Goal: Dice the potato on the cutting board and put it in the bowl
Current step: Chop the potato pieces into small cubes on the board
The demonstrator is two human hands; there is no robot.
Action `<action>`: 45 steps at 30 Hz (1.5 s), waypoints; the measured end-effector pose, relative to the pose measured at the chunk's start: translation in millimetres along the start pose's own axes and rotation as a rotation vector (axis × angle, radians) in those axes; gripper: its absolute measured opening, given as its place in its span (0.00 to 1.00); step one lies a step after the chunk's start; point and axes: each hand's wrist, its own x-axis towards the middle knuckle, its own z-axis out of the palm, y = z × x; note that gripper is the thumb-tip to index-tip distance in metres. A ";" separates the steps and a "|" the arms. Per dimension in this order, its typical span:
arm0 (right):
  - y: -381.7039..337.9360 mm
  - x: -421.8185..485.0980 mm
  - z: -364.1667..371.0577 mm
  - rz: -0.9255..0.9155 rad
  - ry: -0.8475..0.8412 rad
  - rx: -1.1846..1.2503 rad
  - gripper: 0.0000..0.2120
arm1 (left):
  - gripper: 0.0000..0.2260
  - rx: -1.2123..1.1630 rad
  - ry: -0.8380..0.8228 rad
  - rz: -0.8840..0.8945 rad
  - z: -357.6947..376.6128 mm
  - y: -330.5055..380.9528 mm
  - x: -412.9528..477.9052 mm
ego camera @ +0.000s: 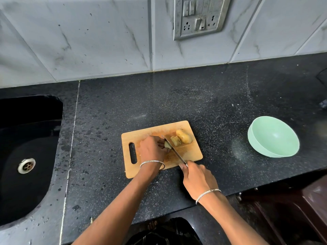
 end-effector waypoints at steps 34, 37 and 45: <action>-3.5 -15.6 7.4 0.012 0.031 0.067 0.19 | 0.09 0.078 0.043 -0.015 -11.8 11.2 -14.3; -3.2 -14.7 8.2 0.017 0.024 0.059 0.19 | 0.08 0.076 0.038 -0.039 -12.2 11.9 -13.3; -10.6 -6.2 10.5 0.074 -0.003 -0.002 0.19 | 0.07 0.074 0.022 -0.052 -11.4 9.7 -10.5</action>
